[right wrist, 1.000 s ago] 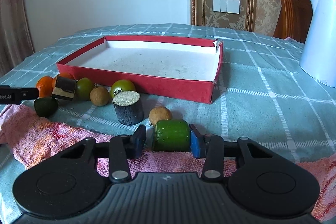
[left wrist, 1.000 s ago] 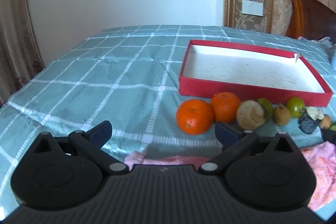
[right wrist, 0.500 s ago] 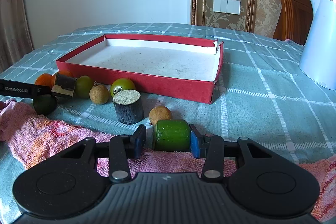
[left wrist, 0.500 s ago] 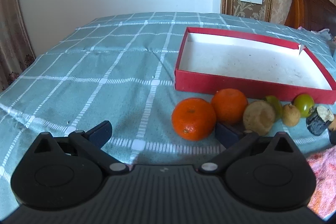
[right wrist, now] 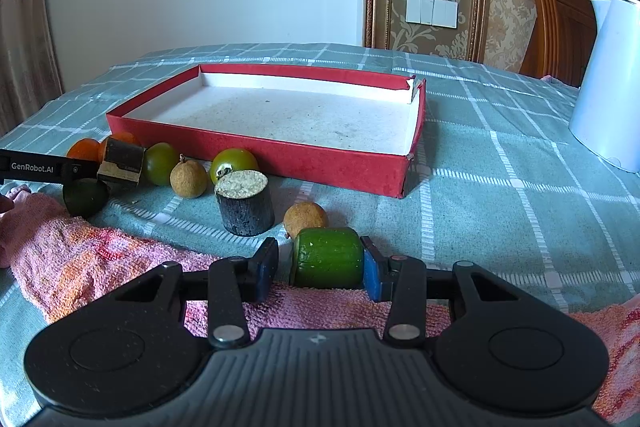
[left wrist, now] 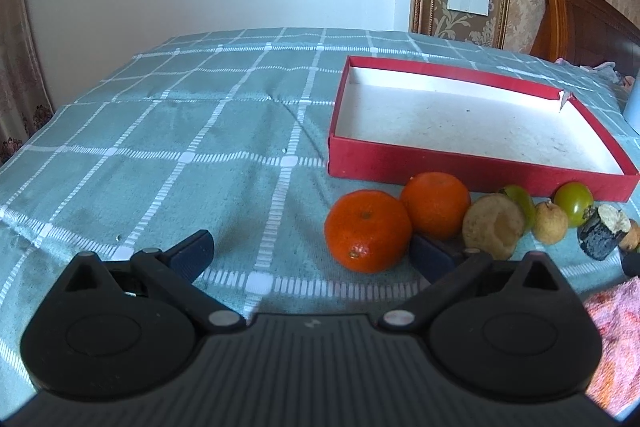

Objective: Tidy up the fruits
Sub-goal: 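Close the right gripper on the green cucumber piece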

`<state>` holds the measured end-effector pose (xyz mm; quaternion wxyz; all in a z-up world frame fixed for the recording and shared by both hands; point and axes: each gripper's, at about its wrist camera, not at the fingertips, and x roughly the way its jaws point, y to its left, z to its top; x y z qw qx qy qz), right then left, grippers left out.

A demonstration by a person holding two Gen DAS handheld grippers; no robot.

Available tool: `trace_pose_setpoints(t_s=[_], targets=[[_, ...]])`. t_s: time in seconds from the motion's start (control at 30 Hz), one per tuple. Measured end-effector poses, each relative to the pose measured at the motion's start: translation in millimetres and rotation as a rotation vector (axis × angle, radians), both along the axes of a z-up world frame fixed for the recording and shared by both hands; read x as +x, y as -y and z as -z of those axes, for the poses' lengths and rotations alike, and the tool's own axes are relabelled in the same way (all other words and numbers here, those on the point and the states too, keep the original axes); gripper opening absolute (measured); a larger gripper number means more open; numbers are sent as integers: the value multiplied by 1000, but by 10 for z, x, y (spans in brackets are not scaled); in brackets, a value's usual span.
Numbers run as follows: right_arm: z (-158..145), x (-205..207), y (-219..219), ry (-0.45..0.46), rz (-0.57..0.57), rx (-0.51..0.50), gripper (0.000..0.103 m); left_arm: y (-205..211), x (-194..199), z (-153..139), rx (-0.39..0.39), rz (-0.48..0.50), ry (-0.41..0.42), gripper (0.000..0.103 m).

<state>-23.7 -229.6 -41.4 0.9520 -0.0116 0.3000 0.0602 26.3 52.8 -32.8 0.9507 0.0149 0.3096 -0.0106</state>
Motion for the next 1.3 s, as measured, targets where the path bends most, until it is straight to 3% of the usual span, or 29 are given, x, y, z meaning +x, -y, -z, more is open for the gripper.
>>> trace_pose_setpoints(t_s=[0.07, 0.3, 0.47, 0.6, 0.83, 1.0, 1.3], targets=[[1, 0, -5, 0, 0, 0, 43, 8, -16, -6, -5, 19, 8, 94], [3, 0, -2, 1, 0, -1, 43, 45, -33, -23, -14, 42, 15, 83], [5, 0, -3, 1, 0, -2, 43, 86, -72, -54, -63, 115, 9, 41], [7, 2, -3, 1, 0, 0, 43, 142, -99, -44, -35, 120, 20, 40], [6, 0, 0, 2, 1, -1, 42, 24, -129, -35, -74, 67, 39, 40], [-16, -36, 21, 25, 19, -7, 35, -137, -147, -37, -115, 26, 58, 40], [-116, -93, 26, 85, 31, -23, 30, -243, -127, -7, -168, 24, 51, 40]])
